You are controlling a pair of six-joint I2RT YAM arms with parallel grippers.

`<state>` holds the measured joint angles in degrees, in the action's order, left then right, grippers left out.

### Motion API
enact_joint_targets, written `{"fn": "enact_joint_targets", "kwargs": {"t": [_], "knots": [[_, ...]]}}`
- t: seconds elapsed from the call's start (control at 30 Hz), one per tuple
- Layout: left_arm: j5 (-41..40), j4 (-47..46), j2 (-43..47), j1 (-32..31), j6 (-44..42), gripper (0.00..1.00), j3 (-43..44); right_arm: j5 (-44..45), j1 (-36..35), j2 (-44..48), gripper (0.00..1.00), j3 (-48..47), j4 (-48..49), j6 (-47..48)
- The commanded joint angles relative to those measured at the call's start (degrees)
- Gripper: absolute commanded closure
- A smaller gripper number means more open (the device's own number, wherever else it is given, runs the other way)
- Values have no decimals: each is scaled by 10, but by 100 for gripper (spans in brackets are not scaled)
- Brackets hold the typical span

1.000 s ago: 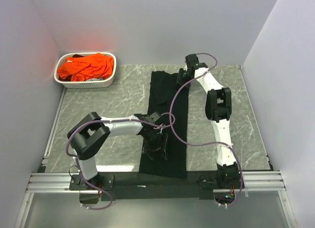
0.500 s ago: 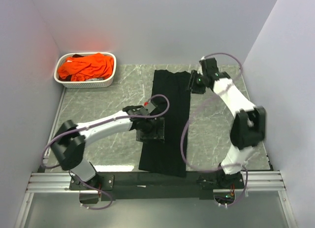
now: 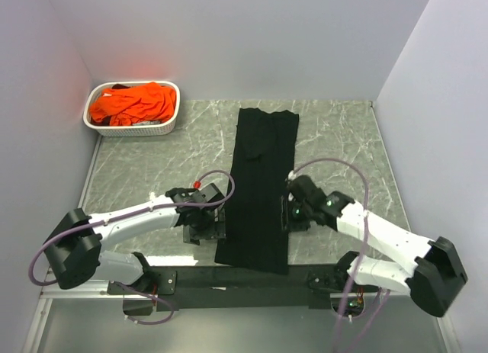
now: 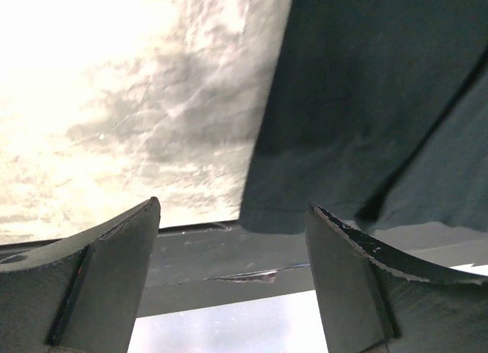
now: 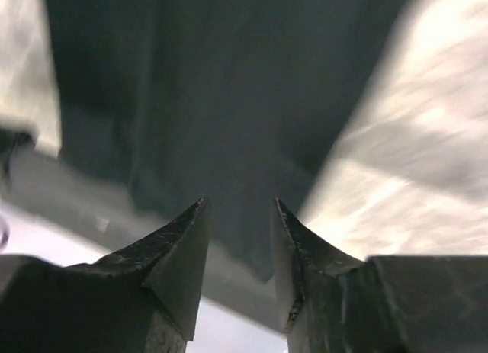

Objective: Fold and stack the t-shirts
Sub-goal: Fold the tshirt

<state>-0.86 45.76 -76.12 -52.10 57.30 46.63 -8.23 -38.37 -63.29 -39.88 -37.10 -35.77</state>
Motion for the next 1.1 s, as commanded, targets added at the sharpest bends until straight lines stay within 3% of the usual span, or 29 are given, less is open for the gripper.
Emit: {"fn": "enact_joint_targets", "kwargs": {"t": [0.0, 0.2, 0.43, 0.63, 0.77, 0.9, 1.07], "knots": [[2, -10, 33, -8, 24, 18, -18, -12, -71, 46, 56, 27, 24, -79], [11, -21, 26, -13, 27, 18, -30, -10, -158, -17, 62, 42, 61, -105], [10, -15, 22, -19, 37, 18, -34, 6, -185, -92, 64, 52, 43, -122], [22, -22, 18, -27, 41, 18, -40, 52, -185, -62, 65, 84, -27, -152], [30, -21, 13, -39, 43, 18, -35, 58, -187, 32, 64, 82, -62, -189], [38, -23, 4, -46, 42, 18, -30, 70, -185, 88, 55, 88, -97, -221], [47, -41, -13, -54, 40, 19, -31, 19, -186, 100, 49, 135, -36, -248]]}}
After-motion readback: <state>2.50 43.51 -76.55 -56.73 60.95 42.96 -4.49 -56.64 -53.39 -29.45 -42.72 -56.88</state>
